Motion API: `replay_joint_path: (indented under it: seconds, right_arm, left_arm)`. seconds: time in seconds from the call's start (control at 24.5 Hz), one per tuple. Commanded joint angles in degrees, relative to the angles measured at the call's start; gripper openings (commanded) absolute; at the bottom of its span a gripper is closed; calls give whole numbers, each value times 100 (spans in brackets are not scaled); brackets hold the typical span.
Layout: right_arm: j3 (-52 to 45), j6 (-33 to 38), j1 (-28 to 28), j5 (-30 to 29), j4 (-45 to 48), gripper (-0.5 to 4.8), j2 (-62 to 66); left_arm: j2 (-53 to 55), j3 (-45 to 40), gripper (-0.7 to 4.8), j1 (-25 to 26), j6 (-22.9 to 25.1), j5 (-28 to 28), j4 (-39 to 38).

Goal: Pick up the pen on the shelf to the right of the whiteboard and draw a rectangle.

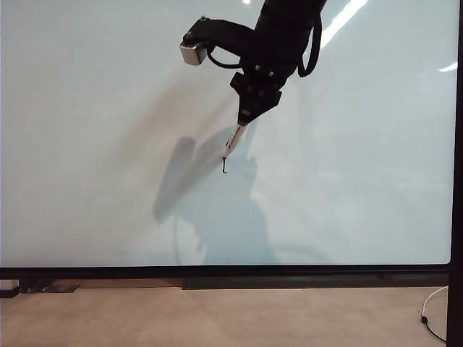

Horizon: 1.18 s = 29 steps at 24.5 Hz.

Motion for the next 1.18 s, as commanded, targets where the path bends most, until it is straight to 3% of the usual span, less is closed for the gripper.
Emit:
replay_joint_path:
  seconds: [0.04, 1.18]
  right_arm:
    - [50, -33, -15, 251, 391, -6, -87]
    - [109, -195, 68, 527, 485, -6, -719]
  left_arm:
    - [0, 22, -5, -2, 2, 9, 33]
    - [0, 20, -5, -2, 2, 9, 35]
